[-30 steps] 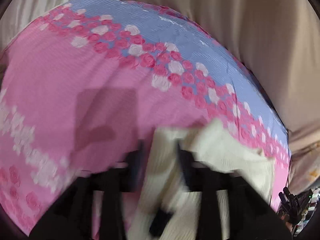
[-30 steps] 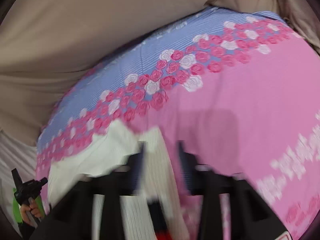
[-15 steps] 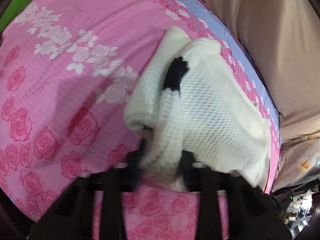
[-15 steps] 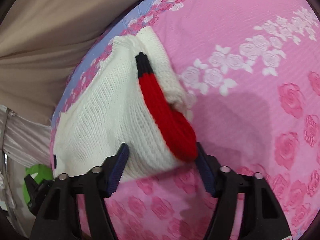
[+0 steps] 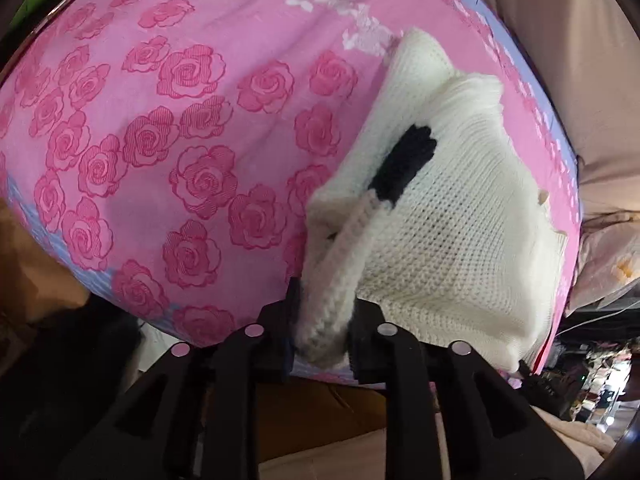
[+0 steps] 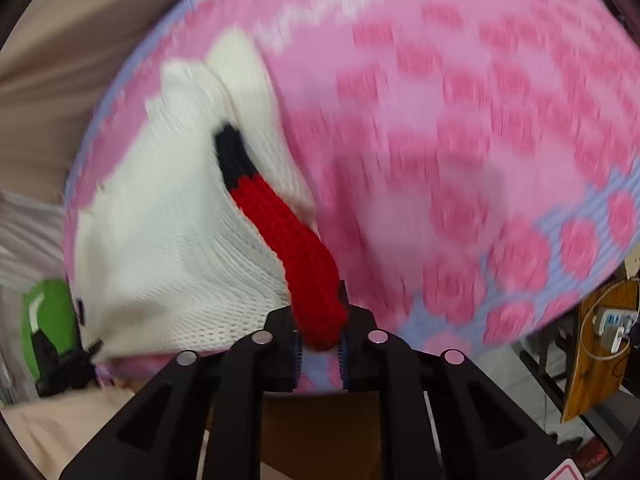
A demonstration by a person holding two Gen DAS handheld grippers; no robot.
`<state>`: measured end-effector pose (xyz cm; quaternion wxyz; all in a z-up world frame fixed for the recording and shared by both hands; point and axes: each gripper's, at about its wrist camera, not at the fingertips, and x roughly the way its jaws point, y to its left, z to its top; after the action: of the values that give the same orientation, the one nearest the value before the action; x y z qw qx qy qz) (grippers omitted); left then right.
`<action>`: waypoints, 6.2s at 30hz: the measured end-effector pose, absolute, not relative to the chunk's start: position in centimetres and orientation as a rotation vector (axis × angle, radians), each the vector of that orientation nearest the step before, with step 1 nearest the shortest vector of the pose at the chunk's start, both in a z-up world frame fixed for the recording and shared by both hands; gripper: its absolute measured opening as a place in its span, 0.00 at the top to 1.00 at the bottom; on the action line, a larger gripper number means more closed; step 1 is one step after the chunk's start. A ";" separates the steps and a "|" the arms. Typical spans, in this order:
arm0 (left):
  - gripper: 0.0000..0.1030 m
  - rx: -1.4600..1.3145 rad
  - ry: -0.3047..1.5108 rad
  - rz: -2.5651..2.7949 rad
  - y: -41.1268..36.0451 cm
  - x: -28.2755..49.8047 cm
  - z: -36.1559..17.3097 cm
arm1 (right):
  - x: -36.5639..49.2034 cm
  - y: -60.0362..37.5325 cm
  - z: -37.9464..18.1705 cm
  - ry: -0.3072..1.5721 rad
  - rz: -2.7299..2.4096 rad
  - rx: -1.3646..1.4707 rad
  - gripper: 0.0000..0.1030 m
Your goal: Fold small clothes
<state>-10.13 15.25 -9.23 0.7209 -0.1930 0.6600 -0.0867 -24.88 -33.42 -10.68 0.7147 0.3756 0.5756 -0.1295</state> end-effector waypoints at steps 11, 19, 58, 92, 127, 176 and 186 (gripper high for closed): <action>0.27 -0.229 1.148 -0.302 7.3 0.7 -3.2 | -13.4 -34.2 -3.1 1.027 -0.270 0.553 0.46; 0.96 -0.186 1.214 -0.286 5.2 3.0 -6.8 | -7.6 -33.7 -8.1 1.078 -0.249 0.560 0.93; 0.84 -0.095 1.253 -0.243 4.6 -5.5 -8.7 | -18.1 -29.8 -10.6 1.195 -0.224 0.486 1.00; 0.79 -0.040 1.245 -0.221 3.8 -7.7 -8.8 | -7.1 -33.6 -7.0 1.029 -0.336 0.526 0.93; 0.66 -0.196 1.248 -0.005 7.5 -11.9 -6.8 | -9.3 -22.1 -7.1 1.154 -0.010 0.309 0.84; 0.75 0.169 1.202 -0.785 -15.0 -16.7 -2.5 | -14.3 -27.8 -5.3 1.100 -0.087 0.707 0.80; 0.31 0.247 1.076 -0.659 -11.1 -18.9 -1.4 | -17.2 -31.3 -4.2 1.051 -0.075 0.795 0.37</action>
<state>-18.92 -11.11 -1.39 0.8005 0.1150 0.5016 -0.3072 -17.22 -31.28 -4.21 0.7902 0.3692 0.4880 -0.0349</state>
